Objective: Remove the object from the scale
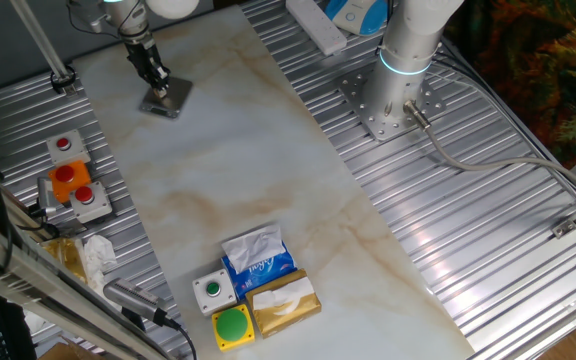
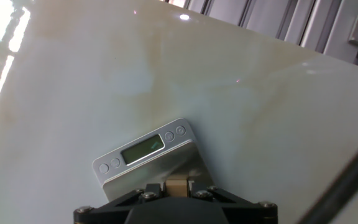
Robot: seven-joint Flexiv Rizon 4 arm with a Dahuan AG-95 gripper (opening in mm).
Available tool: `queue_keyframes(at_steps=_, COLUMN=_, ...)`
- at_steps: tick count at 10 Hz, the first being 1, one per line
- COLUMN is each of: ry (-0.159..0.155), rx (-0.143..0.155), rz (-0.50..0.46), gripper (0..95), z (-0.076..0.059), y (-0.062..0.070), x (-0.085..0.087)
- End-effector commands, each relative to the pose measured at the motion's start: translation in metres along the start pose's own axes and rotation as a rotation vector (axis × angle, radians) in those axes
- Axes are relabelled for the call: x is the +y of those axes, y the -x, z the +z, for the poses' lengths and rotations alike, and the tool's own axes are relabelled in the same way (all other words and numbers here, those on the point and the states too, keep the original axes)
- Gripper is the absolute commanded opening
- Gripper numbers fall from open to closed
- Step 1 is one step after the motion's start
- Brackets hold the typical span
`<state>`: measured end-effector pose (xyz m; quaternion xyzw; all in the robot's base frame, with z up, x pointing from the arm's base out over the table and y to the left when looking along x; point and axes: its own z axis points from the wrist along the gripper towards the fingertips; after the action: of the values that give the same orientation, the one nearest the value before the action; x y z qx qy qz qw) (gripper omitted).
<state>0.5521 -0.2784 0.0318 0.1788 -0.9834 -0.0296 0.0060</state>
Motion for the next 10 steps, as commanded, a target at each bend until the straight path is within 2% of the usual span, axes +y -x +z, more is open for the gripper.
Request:
queue_keyframes(at_steps=1, ry=0.0, rx=0.0, rz=0.001, gripper=0.0, z=0.0001, y=-0.0001, x=-0.0001)
queue_keyframes(at_steps=10, ry=-0.006, rx=-0.008, rz=0.012, gripper=0.0, z=-0.0001, y=0.0002, x=-0.0001)
